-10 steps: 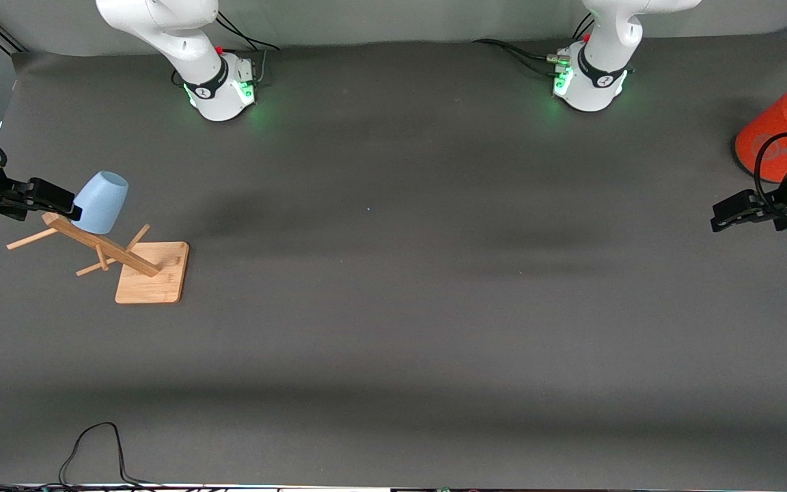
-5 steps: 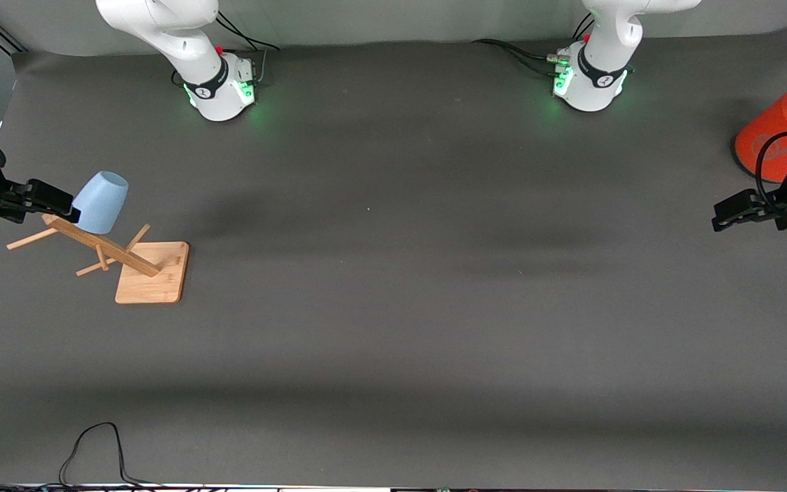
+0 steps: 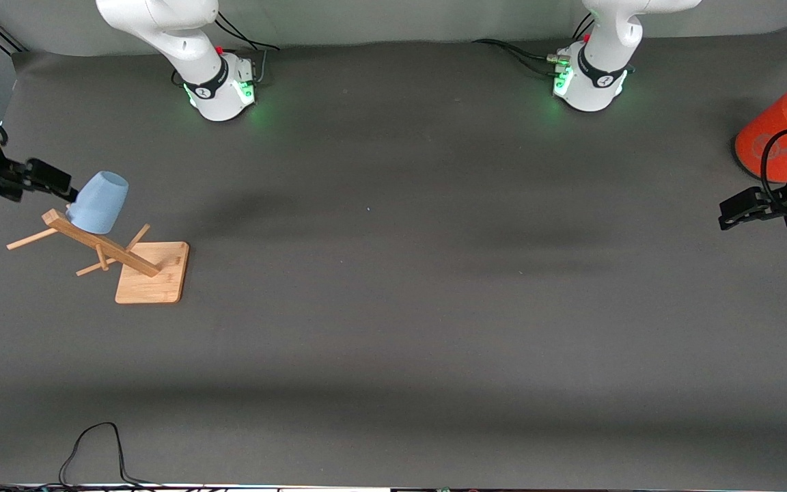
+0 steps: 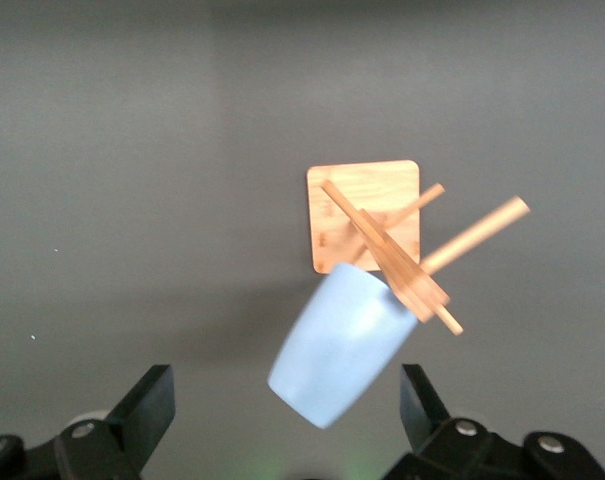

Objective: Rotate and upright cup with both arms
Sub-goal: 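Move the right gripper toward the light blue cup on the wooden stand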

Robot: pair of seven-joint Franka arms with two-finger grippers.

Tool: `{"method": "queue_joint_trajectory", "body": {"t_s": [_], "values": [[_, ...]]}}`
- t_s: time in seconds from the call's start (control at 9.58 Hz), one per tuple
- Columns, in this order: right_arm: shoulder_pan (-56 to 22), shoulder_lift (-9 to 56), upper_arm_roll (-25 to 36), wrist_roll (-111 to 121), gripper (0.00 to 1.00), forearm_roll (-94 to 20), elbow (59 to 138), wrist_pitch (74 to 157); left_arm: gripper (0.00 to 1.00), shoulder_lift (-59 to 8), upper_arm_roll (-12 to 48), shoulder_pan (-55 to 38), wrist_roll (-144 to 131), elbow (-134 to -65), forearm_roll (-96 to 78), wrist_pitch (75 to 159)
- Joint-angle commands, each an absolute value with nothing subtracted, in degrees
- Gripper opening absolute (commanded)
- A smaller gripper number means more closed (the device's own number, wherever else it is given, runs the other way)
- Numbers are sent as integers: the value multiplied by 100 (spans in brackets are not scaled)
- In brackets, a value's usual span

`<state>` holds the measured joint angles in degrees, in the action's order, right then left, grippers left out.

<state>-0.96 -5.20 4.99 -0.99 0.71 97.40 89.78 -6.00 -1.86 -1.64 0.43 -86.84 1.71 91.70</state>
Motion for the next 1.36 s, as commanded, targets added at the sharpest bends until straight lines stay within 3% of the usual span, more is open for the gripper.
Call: {"method": "queue_joint_trajectory", "body": {"t_s": [0.0,0.21,0.73,1.25], "values": [[-79,-887,746,-17,100,167,10098,8957,100,-615,-193,-202,35,-8543,255,9018],[-70,-853,791,-279,100,158,10064,8851,100,-624,-193,-193,35,-8543,255,9018],[-53,-738,879,-3713,100,-228,10002,8938,100,-615,-193,-202,35,-8534,220,9018],[-79,-870,993,-4456,100,-290,10984,9587,100,-624,-193,-220,26,-8534,237,9009]]}}
